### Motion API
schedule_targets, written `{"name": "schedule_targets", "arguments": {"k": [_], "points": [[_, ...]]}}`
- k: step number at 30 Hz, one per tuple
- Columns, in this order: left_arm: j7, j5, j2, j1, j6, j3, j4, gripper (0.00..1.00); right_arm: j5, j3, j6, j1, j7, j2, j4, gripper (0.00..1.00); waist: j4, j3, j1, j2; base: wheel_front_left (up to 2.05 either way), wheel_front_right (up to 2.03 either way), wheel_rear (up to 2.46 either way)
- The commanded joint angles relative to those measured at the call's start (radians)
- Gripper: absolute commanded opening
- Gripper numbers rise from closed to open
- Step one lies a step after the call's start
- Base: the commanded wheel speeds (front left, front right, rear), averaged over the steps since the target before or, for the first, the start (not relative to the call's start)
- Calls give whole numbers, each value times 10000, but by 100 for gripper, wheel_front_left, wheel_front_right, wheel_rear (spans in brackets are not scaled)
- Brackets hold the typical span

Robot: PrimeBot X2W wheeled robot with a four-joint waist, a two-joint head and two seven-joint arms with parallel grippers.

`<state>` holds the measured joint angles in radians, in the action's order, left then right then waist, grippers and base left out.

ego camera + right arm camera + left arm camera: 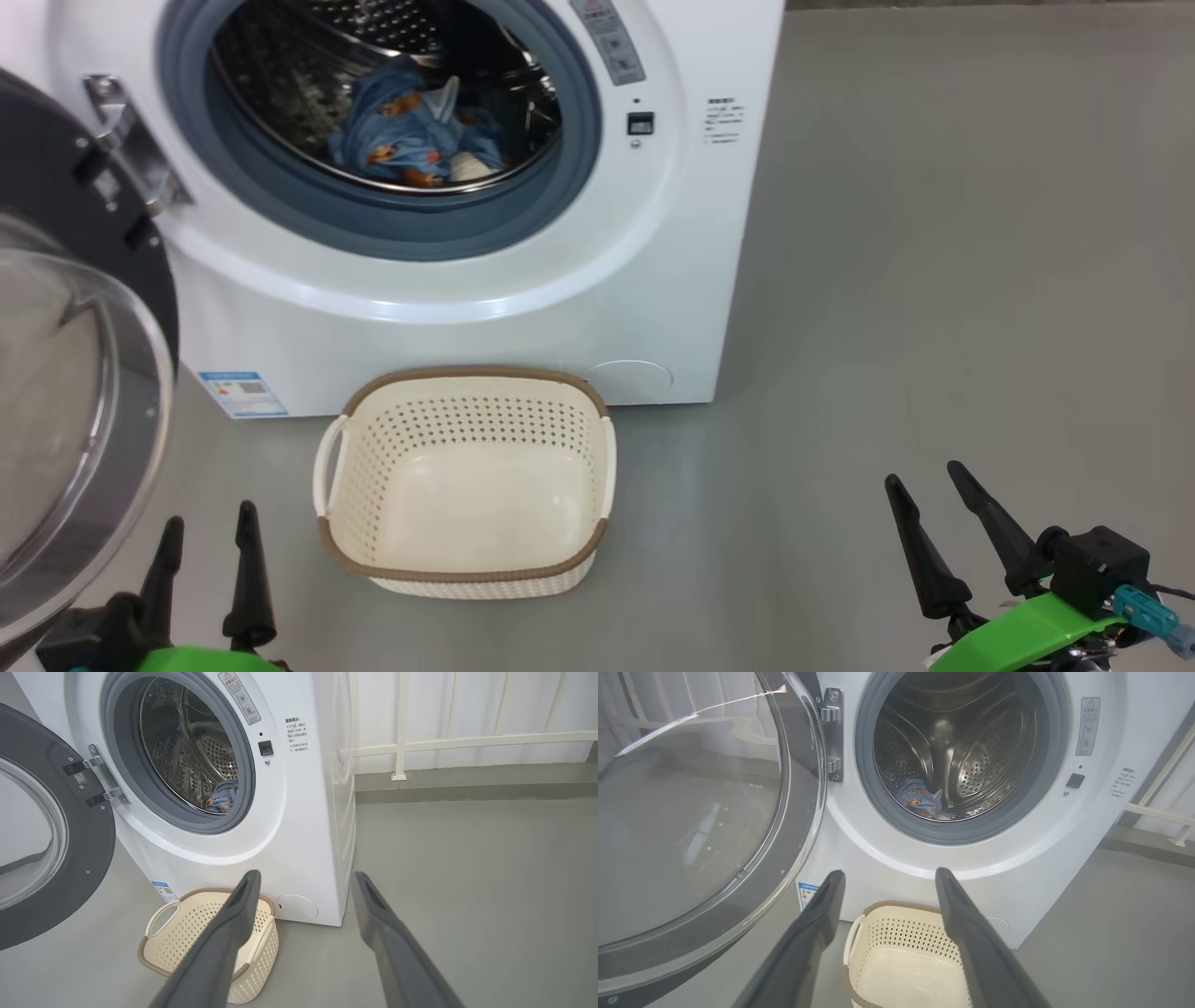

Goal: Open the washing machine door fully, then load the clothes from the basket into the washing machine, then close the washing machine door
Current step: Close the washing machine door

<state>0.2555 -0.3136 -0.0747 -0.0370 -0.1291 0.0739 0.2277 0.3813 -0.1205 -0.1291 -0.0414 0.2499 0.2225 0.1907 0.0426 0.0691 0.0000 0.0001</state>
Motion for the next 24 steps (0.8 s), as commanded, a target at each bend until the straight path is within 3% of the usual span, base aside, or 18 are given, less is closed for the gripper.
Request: {"name": "schedule_targets", "arguments": {"k": [1,24], "points": [[63,-28,-111,35,-15,332,-289,100,36,-285,-16,-136,118,169,-235,100,339,-82,0,-1,0,0,0],[63,10,159,815,-15,1173,-474,100,243,-1578,-16,-651,118,202,24,100,2888,-434,0,-1,0,0,0]]}}
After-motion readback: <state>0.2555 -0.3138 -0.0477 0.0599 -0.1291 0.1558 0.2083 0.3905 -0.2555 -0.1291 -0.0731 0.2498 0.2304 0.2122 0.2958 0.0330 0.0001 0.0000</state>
